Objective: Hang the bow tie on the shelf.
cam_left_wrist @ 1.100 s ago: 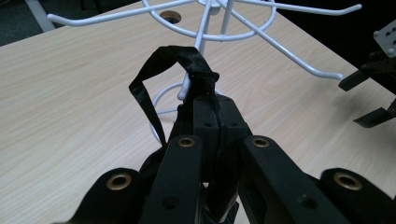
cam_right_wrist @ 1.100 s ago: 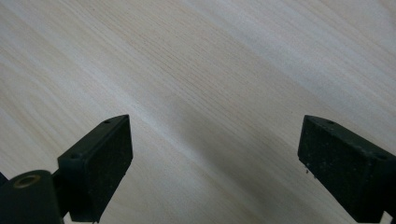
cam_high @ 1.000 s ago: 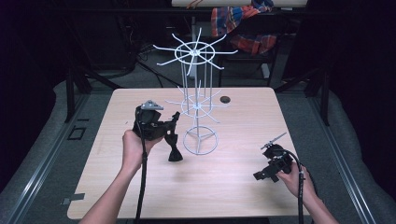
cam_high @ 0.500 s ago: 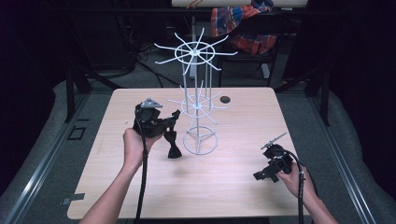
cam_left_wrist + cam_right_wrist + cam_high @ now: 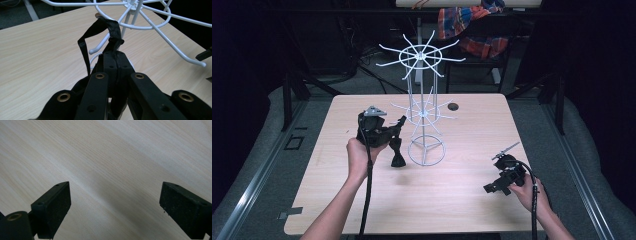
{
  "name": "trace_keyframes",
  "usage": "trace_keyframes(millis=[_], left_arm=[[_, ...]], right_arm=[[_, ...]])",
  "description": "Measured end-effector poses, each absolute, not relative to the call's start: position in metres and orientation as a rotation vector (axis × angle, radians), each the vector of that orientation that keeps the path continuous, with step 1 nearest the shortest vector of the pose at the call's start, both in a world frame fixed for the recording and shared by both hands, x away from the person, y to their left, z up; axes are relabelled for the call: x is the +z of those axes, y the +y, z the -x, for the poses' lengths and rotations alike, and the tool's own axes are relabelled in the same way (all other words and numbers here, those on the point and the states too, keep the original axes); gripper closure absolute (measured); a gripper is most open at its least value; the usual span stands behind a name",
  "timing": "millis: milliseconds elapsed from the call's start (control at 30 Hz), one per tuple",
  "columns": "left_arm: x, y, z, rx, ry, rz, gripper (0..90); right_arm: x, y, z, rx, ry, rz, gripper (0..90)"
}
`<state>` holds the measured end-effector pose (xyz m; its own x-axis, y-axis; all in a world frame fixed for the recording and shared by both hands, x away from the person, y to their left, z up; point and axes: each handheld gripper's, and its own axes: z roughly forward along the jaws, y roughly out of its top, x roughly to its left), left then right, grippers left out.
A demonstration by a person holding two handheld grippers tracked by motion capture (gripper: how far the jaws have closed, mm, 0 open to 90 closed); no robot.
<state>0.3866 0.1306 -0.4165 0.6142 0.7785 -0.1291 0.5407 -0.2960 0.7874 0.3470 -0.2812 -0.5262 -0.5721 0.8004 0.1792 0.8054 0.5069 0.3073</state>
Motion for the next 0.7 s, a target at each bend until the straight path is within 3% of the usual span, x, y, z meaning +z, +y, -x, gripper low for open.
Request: trace_keyframes(millis=[700], left_arm=[[-0.431, 0.112, -0.393, 0.341, 1.017, -2.004, 88.0]], right_arm=[[-0.527, -0.281, -0.347, -0.564, -2.725, 1.447, 9.8]])
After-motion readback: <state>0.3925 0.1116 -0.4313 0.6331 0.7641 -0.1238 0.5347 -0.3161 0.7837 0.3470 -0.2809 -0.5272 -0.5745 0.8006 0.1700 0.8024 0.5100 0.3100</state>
